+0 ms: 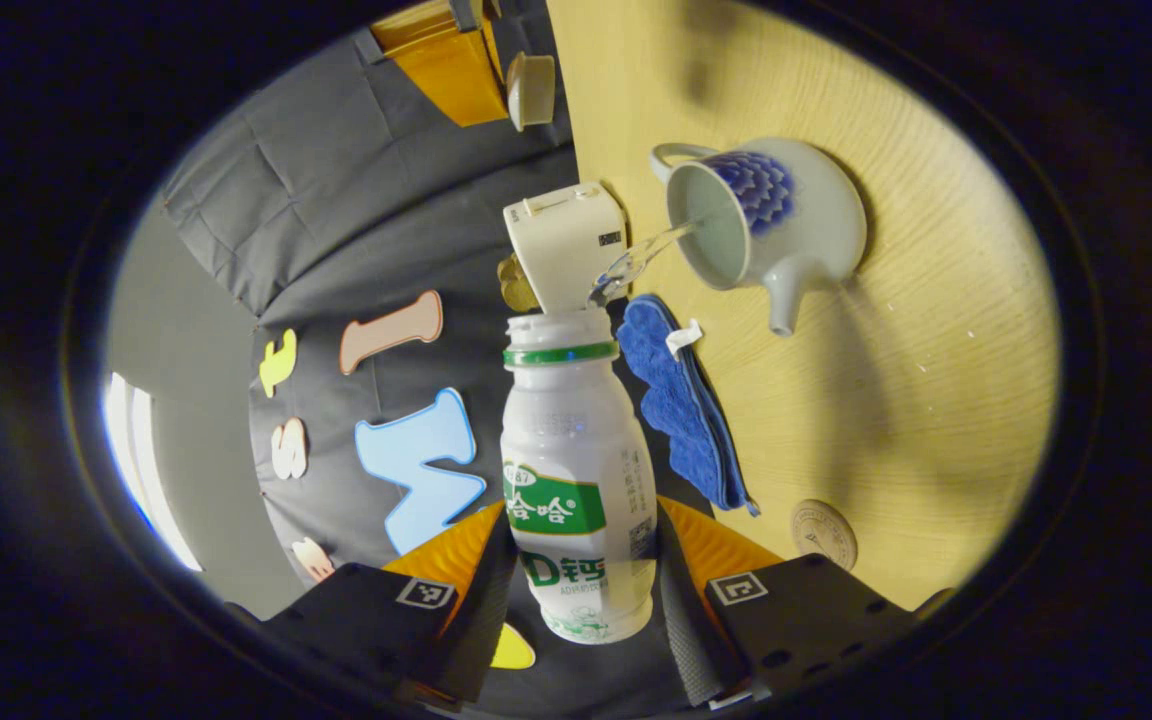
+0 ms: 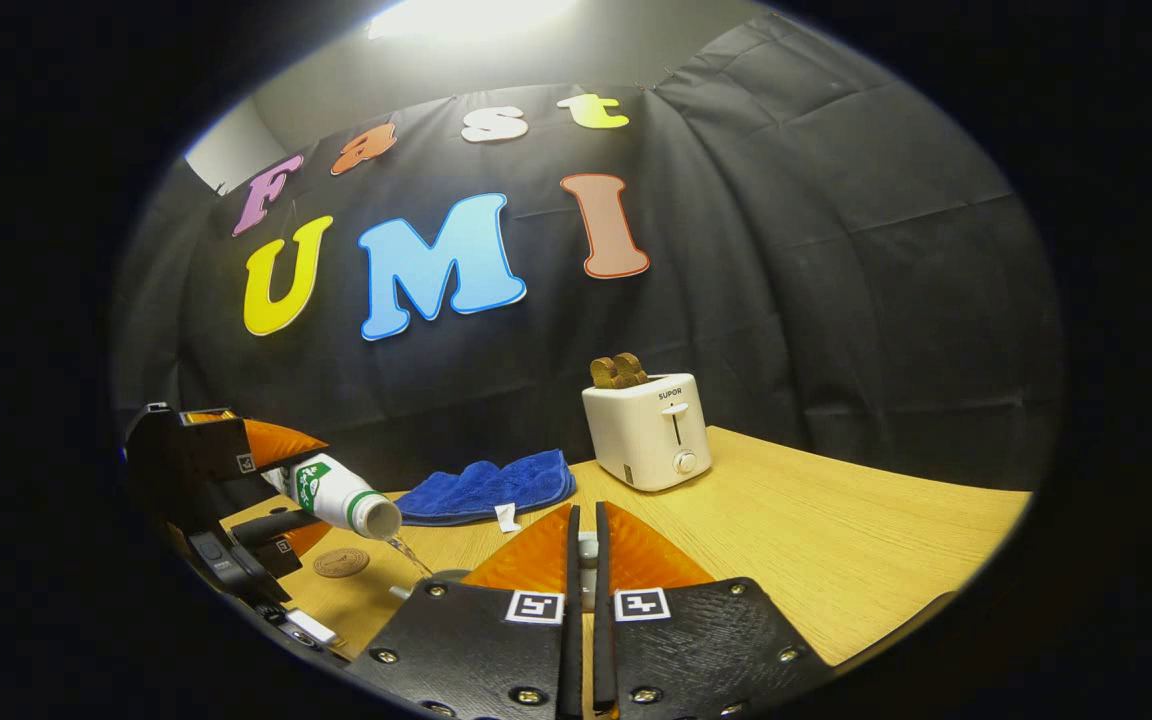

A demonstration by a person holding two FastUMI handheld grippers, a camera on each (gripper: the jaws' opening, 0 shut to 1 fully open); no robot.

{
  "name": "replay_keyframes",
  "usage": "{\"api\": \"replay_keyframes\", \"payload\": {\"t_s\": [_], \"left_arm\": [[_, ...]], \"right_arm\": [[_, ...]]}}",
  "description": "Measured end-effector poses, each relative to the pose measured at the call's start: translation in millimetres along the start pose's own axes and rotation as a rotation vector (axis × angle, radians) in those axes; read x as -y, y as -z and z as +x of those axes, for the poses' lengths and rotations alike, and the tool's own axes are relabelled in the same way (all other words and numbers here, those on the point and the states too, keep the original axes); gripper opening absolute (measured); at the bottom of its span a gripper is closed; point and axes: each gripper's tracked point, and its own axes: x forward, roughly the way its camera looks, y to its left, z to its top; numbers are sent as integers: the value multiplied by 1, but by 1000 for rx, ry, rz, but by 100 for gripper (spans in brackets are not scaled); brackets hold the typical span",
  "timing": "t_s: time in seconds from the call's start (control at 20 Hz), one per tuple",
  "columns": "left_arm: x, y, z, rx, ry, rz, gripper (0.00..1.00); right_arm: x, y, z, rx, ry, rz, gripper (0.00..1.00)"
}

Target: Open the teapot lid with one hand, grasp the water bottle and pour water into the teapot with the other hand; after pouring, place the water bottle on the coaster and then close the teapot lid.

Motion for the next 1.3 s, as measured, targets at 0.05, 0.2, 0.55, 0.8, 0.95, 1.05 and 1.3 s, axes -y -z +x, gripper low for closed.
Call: {"api": "replay_keyframes", "payload": {"t_s": [0.05, 0.2, 0.55, 0.8, 0.95, 1.05, 1.3], "left_arm": [[0, -1, 1, 2, 0, 7, 82], [-3, 0, 2, 6, 1, 32, 78], [-9, -1, 3, 22, -1, 96, 74], [-17, -7, 4, 44, -9, 155, 74], [-20, -9, 4, 53, -9, 185, 78], [-23, -11, 2, 59, -10, 207, 73], [-28, -12, 2, 65, -12, 242, 82]], "right_arm": [[0, 0, 0, -1, -1, 2, 4], [0, 0, 0, -1, -4, 2, 4], [-1, 1, 0, -6, -11, 8, 4], [-1, 1, 0, -6, -9, 13, 4], [-1, 1, 0, -3, -9, 16, 4], [-1, 0, 0, 0, -10, 17, 4], [-2, -1, -1, 4, -17, 23, 4]]}}
